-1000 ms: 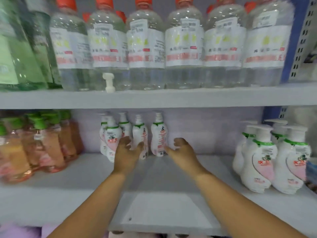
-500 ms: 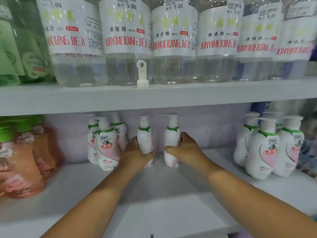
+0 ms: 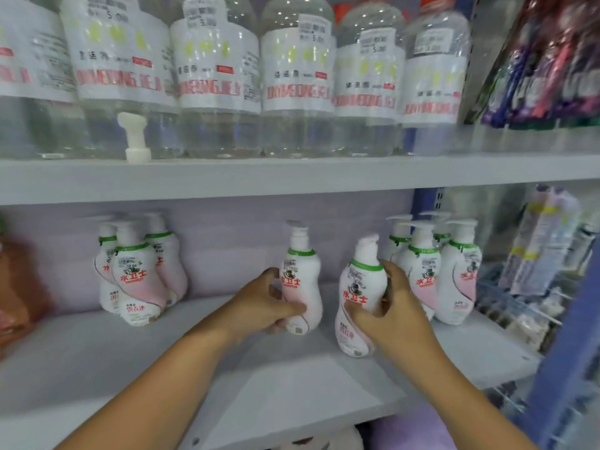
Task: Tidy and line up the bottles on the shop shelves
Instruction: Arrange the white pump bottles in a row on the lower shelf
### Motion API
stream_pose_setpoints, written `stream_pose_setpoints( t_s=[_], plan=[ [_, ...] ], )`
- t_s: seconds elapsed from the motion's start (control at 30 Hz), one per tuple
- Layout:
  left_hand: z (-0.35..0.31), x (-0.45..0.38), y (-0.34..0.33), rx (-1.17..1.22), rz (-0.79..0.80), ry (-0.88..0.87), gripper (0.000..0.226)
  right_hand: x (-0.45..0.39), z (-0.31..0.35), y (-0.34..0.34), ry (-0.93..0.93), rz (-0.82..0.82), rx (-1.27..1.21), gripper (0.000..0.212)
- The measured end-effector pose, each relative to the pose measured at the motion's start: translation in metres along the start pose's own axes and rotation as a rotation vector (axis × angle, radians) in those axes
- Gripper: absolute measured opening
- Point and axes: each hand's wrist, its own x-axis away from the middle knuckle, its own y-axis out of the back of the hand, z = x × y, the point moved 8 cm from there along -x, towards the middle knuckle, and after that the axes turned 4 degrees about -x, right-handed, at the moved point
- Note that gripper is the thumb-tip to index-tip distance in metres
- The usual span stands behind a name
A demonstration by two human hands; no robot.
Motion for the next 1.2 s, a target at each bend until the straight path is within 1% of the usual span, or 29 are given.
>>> stream_pose_setpoints(
  t_s=[0.13, 0.23, 0.27, 0.33, 0.4, 0.47, 0.57, 0.7, 0.87, 1.0, 1.07, 1.2],
  plan=[
    [-0.012, -0.003, -0.023, -0.001, -0.084, 0.005, 0.054, 0.007, 0.000, 0.025, 0.047, 0.008, 0.053, 0.061],
    [-0.024, -0.002, -0.040, -0.011, -0.153, -0.016, 0.046, 0.007, -0.003, 0.037, 0.069, -0.016, 0.235, 0.076],
    [-0.027, -0.002, -0.045, -0.017, -0.173, -0.024, 0.044, 0.009, -0.002, 0.040, 0.070, -0.034, 0.241, 0.077],
    [-0.033, -0.002, -0.054, -0.017, -0.194, -0.033, 0.038, 0.012, -0.005, 0.046, 0.071, -0.059, 0.197, 0.070],
    [-0.035, -0.004, -0.062, 0.051, -0.182, -0.035, 0.026, 0.011, -0.007, 0.051, 0.057, -0.069, 0.180, 0.064],
    [-0.036, -0.005, -0.067, 0.098, -0.152, -0.050, 0.018, 0.012, -0.007, 0.056, 0.088, -0.095, 0.201, 0.063],
    [-0.039, -0.007, -0.072, 0.106, -0.116, -0.087, 0.022, 0.022, -0.009, 0.054, 0.135, -0.154, 0.274, 0.070],
    [-0.043, -0.014, -0.078, 0.151, -0.099, -0.106, 0.021, 0.034, -0.019, 0.039, 0.080, -0.202, 0.294, 0.084],
    [-0.045, -0.024, -0.083, 0.210, -0.063, -0.117, 0.024, 0.028, -0.026, 0.034, 0.018, -0.236, 0.344, 0.069],
    [-0.041, -0.033, -0.088, 0.301, -0.009, -0.090, 0.031, 0.025, -0.028, 0.031, -0.004, -0.220, 0.384, 0.069],
    [-0.041, -0.036, -0.091, 0.345, 0.029, -0.089, 0.030, 0.025, -0.026, 0.029, -0.009, -0.214, 0.422, 0.068],
    [-0.041, -0.040, -0.093, 0.382, 0.068, -0.097, 0.025, 0.026, -0.019, 0.031, 0.028, -0.280, 0.620, 0.069]
  ],
)
